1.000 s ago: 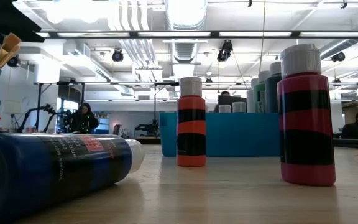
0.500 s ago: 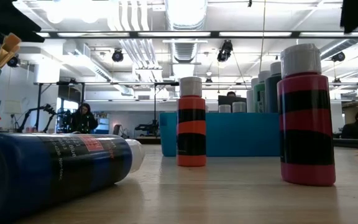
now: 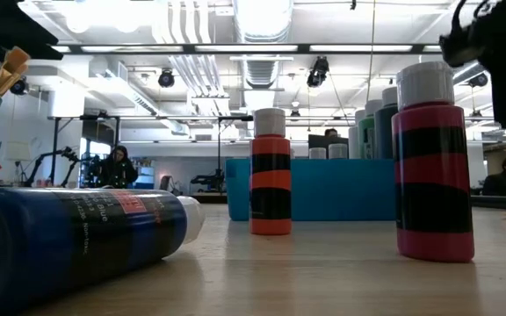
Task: Pick & Place Paint Supplies
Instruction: Put the gold paintbrush into the green cup
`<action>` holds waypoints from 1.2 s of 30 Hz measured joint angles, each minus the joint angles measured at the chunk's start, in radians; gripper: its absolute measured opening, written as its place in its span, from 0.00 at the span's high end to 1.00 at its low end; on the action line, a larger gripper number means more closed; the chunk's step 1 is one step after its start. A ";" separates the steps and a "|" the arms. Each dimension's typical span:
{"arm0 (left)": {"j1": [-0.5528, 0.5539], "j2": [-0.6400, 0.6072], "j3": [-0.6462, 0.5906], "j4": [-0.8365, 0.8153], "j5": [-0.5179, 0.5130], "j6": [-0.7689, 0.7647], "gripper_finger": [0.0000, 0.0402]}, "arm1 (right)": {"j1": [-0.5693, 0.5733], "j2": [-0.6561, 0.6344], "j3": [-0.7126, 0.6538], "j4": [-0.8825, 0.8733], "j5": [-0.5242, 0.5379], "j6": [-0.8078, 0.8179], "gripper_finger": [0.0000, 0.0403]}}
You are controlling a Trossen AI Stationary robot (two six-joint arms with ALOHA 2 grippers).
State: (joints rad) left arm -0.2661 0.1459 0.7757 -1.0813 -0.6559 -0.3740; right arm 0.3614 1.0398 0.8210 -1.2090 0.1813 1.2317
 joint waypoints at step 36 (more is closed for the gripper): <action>0.000 0.000 0.000 0.000 0.000 0.000 0.43 | -0.108 0.110 -0.262 0.329 -0.133 -0.071 0.52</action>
State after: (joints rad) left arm -0.2661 0.1459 0.7757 -1.0809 -0.6558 -0.3740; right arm 0.2535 1.1496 0.5586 -0.8799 0.0479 1.1603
